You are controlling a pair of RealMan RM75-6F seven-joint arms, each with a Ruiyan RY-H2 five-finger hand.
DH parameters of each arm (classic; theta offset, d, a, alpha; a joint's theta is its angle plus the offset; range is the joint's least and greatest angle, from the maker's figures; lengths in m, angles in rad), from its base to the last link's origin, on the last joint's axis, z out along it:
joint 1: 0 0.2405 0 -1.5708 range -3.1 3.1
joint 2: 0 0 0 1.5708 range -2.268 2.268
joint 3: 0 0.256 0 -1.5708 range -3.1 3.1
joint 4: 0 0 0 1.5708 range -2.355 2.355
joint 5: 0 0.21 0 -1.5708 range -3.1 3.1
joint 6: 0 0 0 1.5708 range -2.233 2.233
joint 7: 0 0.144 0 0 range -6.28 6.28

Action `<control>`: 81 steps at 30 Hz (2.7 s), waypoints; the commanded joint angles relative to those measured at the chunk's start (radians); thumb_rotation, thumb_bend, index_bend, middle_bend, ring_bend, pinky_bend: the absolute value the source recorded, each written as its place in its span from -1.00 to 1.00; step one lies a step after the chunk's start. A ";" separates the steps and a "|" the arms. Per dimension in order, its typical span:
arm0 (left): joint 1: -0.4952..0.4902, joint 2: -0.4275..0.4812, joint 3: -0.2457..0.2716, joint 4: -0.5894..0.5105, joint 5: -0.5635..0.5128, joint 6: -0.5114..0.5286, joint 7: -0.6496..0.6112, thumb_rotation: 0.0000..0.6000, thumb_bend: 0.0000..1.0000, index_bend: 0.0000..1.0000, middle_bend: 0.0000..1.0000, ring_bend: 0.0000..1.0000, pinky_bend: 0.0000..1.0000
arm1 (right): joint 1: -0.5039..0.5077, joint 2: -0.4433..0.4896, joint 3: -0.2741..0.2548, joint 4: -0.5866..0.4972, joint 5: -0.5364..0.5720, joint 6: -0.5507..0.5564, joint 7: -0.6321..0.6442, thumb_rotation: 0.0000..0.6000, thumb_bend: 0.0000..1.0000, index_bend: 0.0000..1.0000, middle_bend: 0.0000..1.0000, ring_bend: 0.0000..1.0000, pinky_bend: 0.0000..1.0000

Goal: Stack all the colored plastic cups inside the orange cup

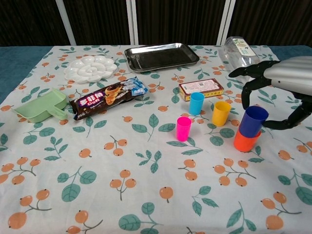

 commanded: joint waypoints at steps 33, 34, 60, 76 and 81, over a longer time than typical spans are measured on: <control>0.000 0.001 -0.002 -0.001 -0.002 -0.001 -0.001 1.00 -0.63 -0.82 -0.84 -0.99 -1.00 | 0.010 0.021 0.030 -0.011 0.097 -0.004 -0.075 1.00 -0.12 -0.89 -1.00 -0.93 -1.00; 0.000 0.001 -0.001 -0.002 -0.002 -0.001 -0.001 1.00 -0.63 -0.82 -0.84 -0.99 -1.00 | 0.017 0.031 0.044 -0.015 0.114 -0.007 -0.087 1.00 -0.12 -0.90 -1.00 -0.93 -1.00; -0.002 0.001 -0.006 0.003 -0.012 -0.006 -0.008 1.00 -0.63 -0.82 -0.84 -0.99 -1.00 | 0.201 -0.068 0.104 0.102 0.367 -0.202 -0.209 1.00 -0.13 -0.65 -1.00 -0.93 -1.00; -0.001 0.000 -0.011 0.003 -0.021 -0.005 -0.012 1.00 -0.63 -0.82 -0.84 -0.99 -1.00 | 0.220 -0.137 0.075 0.166 0.344 -0.188 -0.207 1.00 -0.12 -0.57 -1.00 -0.93 -1.00; -0.002 -0.002 -0.010 0.003 -0.021 -0.006 -0.009 1.00 -0.63 -0.82 -0.84 -0.99 -1.00 | 0.222 -0.150 0.069 0.183 0.345 -0.185 -0.200 1.00 -0.13 -0.53 -1.00 -0.93 -1.00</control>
